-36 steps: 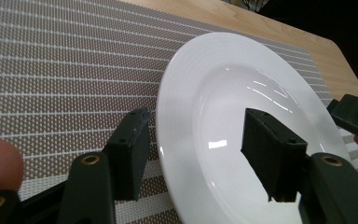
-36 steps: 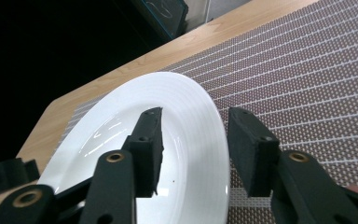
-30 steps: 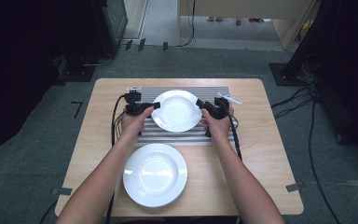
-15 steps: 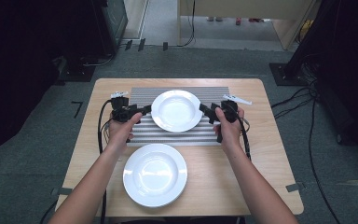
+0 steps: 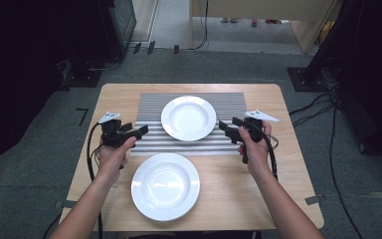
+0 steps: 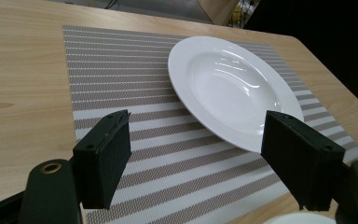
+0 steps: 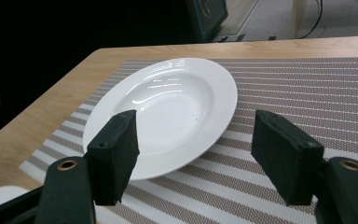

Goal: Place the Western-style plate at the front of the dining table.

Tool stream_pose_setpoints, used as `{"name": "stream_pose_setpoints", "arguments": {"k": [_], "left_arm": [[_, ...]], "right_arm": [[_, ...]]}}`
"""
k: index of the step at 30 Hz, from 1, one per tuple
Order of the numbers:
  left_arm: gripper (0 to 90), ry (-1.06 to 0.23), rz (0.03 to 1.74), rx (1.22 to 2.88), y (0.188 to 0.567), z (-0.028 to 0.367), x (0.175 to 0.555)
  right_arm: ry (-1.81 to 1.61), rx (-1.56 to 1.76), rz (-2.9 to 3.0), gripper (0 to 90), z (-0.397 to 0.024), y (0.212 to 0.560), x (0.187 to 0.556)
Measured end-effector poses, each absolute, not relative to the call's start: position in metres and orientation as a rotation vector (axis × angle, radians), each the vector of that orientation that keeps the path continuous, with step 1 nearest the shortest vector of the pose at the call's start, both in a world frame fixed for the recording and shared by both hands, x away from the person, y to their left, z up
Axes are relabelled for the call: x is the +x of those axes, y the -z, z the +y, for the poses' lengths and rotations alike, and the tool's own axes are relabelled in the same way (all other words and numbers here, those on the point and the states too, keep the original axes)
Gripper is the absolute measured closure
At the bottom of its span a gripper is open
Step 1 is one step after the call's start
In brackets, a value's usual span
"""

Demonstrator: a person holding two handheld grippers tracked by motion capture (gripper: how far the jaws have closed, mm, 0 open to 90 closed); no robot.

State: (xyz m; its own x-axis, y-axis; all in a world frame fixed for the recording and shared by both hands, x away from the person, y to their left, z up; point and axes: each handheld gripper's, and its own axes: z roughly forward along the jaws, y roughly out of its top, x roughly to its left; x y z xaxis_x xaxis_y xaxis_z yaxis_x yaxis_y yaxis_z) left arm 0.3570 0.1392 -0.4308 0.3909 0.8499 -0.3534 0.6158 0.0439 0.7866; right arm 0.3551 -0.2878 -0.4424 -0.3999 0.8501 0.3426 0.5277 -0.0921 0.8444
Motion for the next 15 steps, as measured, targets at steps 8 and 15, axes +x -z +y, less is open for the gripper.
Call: {"name": "stream_pose_setpoints", "arguments": {"k": [8,15], "left_arm": [[23.9,-0.327,1.29,1.652,0.425,0.154,0.33],[23.9,-0.321,1.273,1.655,0.427,0.159,0.306]], "right_arm": [[-1.486,1.481,1.879,30.2,-0.304,0.44,0.331],[-1.468,1.48,1.877,29.9,-0.319,0.444,0.313]]}}
